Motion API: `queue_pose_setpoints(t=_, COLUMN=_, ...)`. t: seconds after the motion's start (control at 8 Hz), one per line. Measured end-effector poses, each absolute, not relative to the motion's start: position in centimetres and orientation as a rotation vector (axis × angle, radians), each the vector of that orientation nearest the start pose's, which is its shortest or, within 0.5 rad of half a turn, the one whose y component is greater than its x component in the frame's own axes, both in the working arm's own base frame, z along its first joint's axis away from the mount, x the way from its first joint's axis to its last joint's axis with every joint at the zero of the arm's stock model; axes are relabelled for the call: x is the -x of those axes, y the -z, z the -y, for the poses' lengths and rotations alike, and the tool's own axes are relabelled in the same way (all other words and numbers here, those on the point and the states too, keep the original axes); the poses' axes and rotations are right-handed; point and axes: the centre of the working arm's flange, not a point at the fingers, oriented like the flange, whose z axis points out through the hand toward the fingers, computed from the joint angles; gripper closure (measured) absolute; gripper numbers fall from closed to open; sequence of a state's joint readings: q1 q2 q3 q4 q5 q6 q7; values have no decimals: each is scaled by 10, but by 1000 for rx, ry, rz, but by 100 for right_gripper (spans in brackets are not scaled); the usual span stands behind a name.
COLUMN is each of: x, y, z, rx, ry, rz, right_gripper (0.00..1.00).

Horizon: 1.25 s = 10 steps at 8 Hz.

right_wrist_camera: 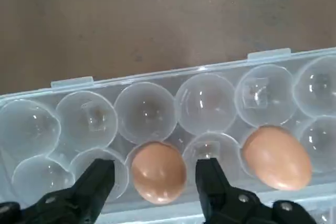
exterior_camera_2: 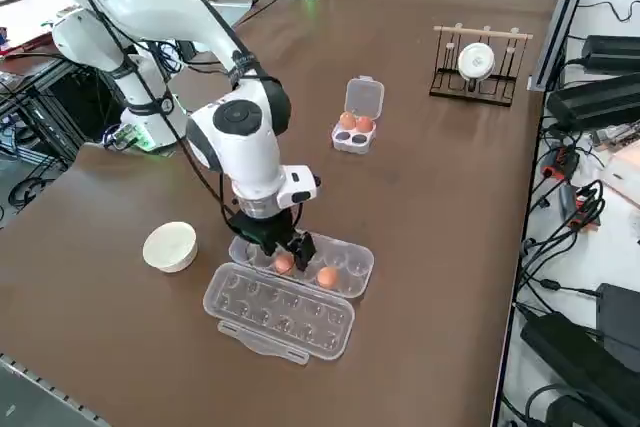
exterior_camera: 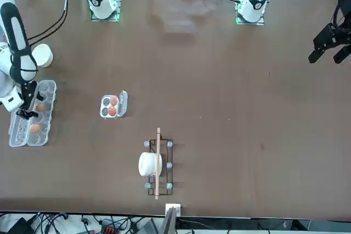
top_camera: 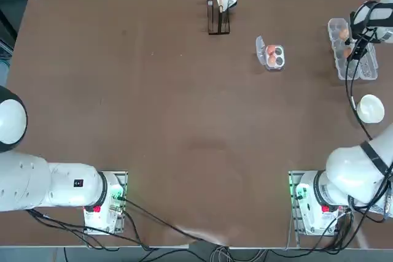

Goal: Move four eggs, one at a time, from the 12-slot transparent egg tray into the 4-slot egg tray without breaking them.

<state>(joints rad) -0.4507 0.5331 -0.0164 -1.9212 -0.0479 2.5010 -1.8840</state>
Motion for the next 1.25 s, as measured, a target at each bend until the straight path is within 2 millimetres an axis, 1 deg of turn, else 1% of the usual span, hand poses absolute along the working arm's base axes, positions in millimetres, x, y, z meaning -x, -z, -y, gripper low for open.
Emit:
queue_pose_setpoints(t=0.5, x=-562, y=-211, z=288, rx=2363, ry=-33, rz=2144, right_gripper=11)
queue_pose_setpoints(t=0.62, x=-563, y=-211, z=288, rx=2358, ry=-32, rz=2152, right_gripper=17)
queue_pose_setpoints(t=0.75, x=-565, y=-210, z=289, rx=2354, ry=-30, rz=2162, right_gripper=25)
queue_pose_setpoints(t=0.88, x=-566, y=-211, z=292, rx=2351, ry=-32, rz=2163, right_gripper=30)
queue_pose_setpoints(t=1.0, x=-568, y=-214, z=293, rx=2352, ry=-31, rz=2165, right_gripper=40)
queue_pose_setpoints(t=1.25, x=-568, y=-214, z=294, rx=2348, ry=-32, rz=2162, right_gripper=40)
